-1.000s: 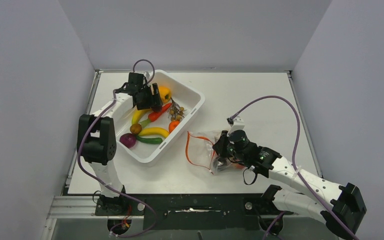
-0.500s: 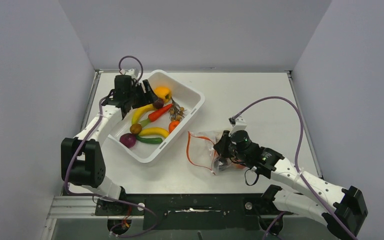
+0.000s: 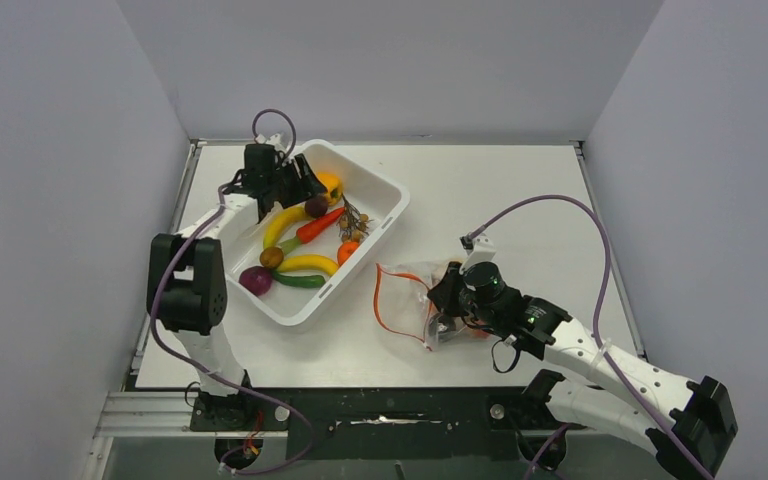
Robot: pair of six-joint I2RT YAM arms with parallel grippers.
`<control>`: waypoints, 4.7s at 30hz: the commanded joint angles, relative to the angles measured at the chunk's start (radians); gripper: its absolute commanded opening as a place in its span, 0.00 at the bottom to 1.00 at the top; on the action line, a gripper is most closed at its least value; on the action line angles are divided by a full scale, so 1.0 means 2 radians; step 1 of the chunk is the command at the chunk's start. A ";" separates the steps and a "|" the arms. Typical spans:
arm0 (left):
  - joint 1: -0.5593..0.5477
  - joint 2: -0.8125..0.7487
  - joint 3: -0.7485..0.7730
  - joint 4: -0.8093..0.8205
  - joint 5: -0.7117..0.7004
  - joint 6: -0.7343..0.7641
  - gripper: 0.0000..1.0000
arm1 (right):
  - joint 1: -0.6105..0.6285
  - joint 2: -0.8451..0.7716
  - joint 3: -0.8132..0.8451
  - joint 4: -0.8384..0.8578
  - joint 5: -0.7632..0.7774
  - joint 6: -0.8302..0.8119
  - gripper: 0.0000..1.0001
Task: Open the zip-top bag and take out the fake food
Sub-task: Place the fake fruit in the bin, then pick up the fake fruit from the zipper food storage bag.
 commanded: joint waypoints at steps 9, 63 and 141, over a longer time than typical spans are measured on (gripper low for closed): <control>-0.012 0.106 0.065 -0.002 -0.009 -0.010 0.52 | -0.009 -0.009 0.002 0.013 -0.002 -0.005 0.08; -0.421 -0.168 -0.154 0.099 -0.161 -0.163 0.40 | -0.005 -0.127 -0.001 0.084 0.002 -0.017 0.00; -0.456 -0.078 -0.257 0.212 -0.170 -0.264 0.67 | -0.073 -0.099 -0.021 -0.113 0.023 0.120 0.15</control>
